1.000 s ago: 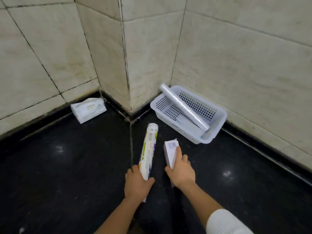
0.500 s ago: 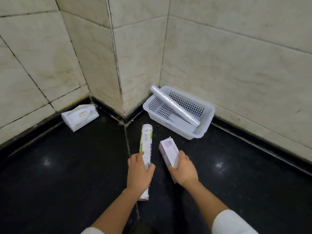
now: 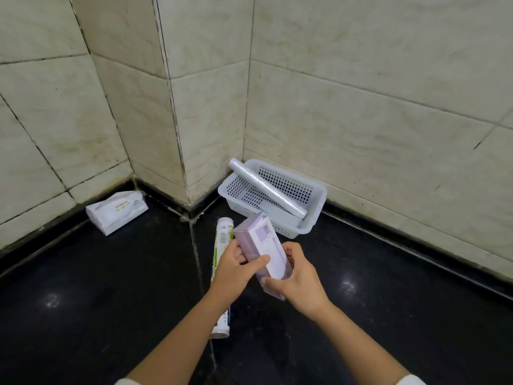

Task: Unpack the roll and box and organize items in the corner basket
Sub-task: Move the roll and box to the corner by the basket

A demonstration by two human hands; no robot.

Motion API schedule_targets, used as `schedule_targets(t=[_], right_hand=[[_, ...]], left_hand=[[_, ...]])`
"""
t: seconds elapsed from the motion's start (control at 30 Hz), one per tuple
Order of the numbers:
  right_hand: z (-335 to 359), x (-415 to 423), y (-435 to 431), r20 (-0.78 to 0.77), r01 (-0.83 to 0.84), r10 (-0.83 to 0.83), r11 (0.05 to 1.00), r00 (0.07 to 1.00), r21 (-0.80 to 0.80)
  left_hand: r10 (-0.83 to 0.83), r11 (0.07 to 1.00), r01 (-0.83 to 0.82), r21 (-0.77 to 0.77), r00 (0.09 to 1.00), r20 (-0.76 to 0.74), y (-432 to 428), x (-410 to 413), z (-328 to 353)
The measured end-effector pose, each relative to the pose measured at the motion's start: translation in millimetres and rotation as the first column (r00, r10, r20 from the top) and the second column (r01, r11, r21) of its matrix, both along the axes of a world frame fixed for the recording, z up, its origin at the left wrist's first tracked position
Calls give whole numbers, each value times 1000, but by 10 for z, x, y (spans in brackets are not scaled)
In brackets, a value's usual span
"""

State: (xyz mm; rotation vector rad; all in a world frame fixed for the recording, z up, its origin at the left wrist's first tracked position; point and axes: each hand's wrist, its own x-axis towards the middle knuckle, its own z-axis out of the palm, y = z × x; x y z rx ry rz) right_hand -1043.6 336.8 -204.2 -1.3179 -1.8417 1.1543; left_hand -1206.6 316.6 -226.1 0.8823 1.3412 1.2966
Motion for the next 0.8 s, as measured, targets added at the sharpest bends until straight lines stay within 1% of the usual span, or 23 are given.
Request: schedule_targets(t=[0.07,0.13,0.2,0.27,0.33,0.43,0.53,0.63,0.7,0.8], right_hand=[[41,41,1,-7,-49,49,999,999,6],[102,84,54,-24,-62,63,998,998,18],[201,118,157,-49,-35,35,999,998,19],[348,125,270,-94,-20,22,1000,995,23],[530,100,371,-139,-49,52,999,989,23],[744,42,487,-161,-164,158,986,974,-24],[829,9,556,-191,-268,245,958,951,-104],[843,8,589,-243,-373,323,906,915,-201],[834,9,613,-269,-414,346,872,899,-261],[804,-4,623,-287,-440,362,853,887,-280]], left_hand=[[6,1000,-6,-10,1000,12,-25,-17,49],[-27,999,28,-33,1000,13,-42,-70,109],[-105,992,107,-61,994,30,-46,-150,191],[-215,970,220,-104,975,60,-46,-226,261],[-283,941,305,-148,947,151,-22,-279,296],[-268,926,338,-170,903,337,26,-326,337],[-277,920,362,-149,871,406,41,-392,389],[-299,902,398,-167,855,425,16,-448,446],[-305,890,415,-192,852,426,-6,-463,467],[-342,883,436,-176,852,397,-42,-452,523]])
